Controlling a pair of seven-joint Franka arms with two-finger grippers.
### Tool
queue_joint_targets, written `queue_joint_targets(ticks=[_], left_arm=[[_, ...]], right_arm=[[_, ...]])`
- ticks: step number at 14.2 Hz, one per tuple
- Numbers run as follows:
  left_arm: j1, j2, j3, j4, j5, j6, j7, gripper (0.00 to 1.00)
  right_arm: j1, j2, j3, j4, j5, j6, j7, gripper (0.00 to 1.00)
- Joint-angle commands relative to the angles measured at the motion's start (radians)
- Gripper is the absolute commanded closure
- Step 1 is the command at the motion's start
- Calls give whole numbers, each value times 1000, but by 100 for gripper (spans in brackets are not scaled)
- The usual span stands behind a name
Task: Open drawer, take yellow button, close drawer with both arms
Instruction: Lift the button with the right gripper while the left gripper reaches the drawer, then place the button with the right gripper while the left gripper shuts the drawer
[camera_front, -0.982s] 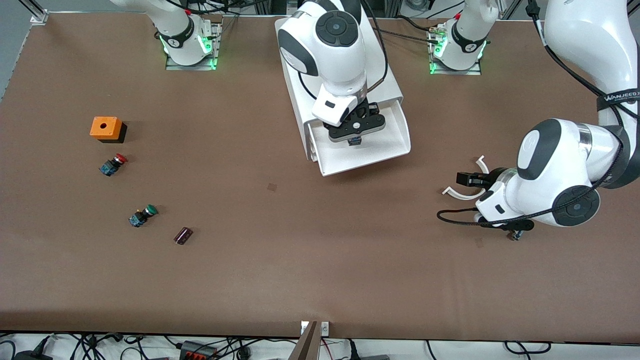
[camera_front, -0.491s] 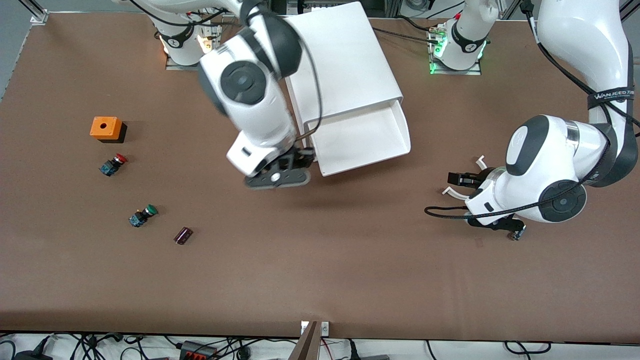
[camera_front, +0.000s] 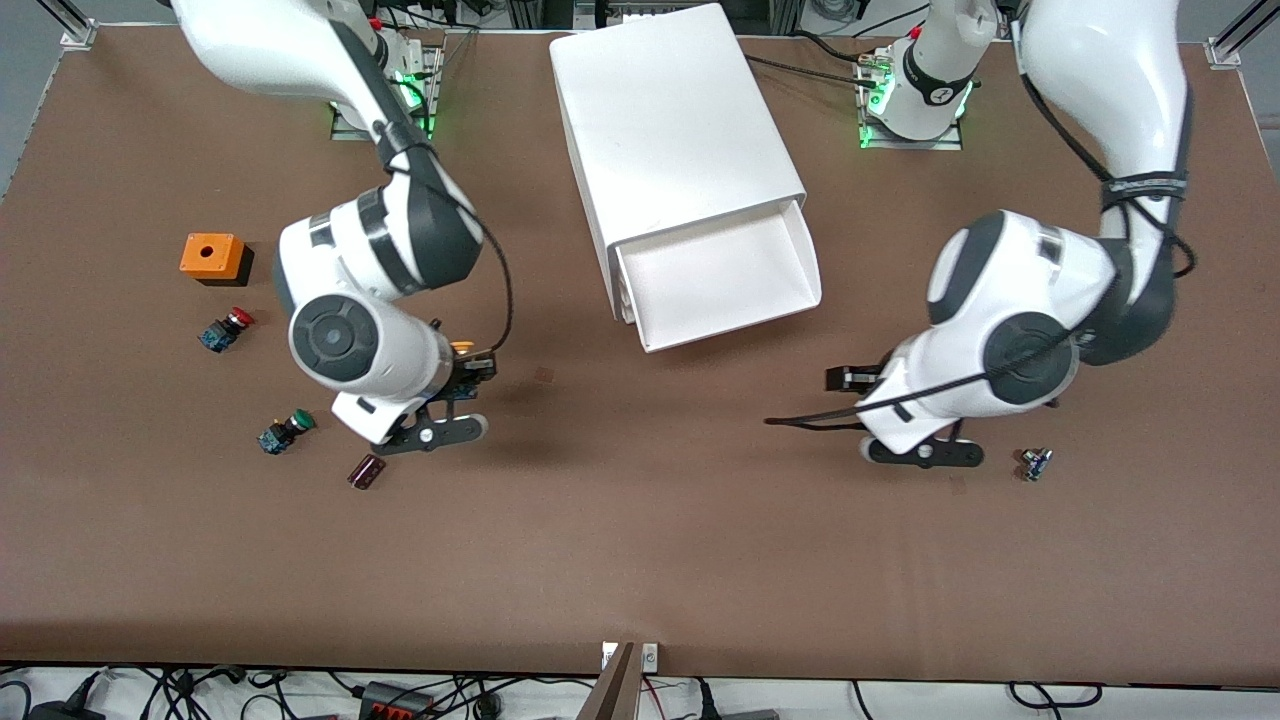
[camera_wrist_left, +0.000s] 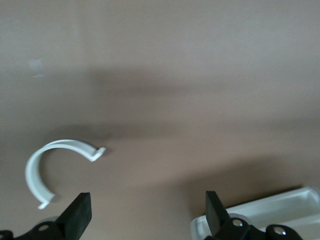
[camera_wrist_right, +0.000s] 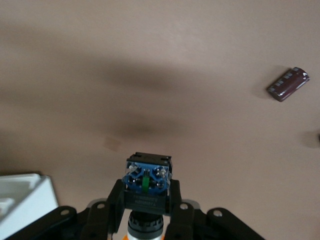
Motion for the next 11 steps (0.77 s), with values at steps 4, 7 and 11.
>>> queue_joint_targets(ticks=[4, 7, 11], left_arm=[[-153, -13, 7, -148, -1, 238, -302, 0], [-178, -19, -4, -165, -4, 243, -386, 0], [-144, -39, -79, -226, -45, 226, -403, 0]], right_arm=[[-87, -22, 21, -192, -12, 123, -148, 100], [-123, -29, 21, -307, -12, 227, -242, 100], [-135, -30, 21, -389, -12, 318, -322, 100]])
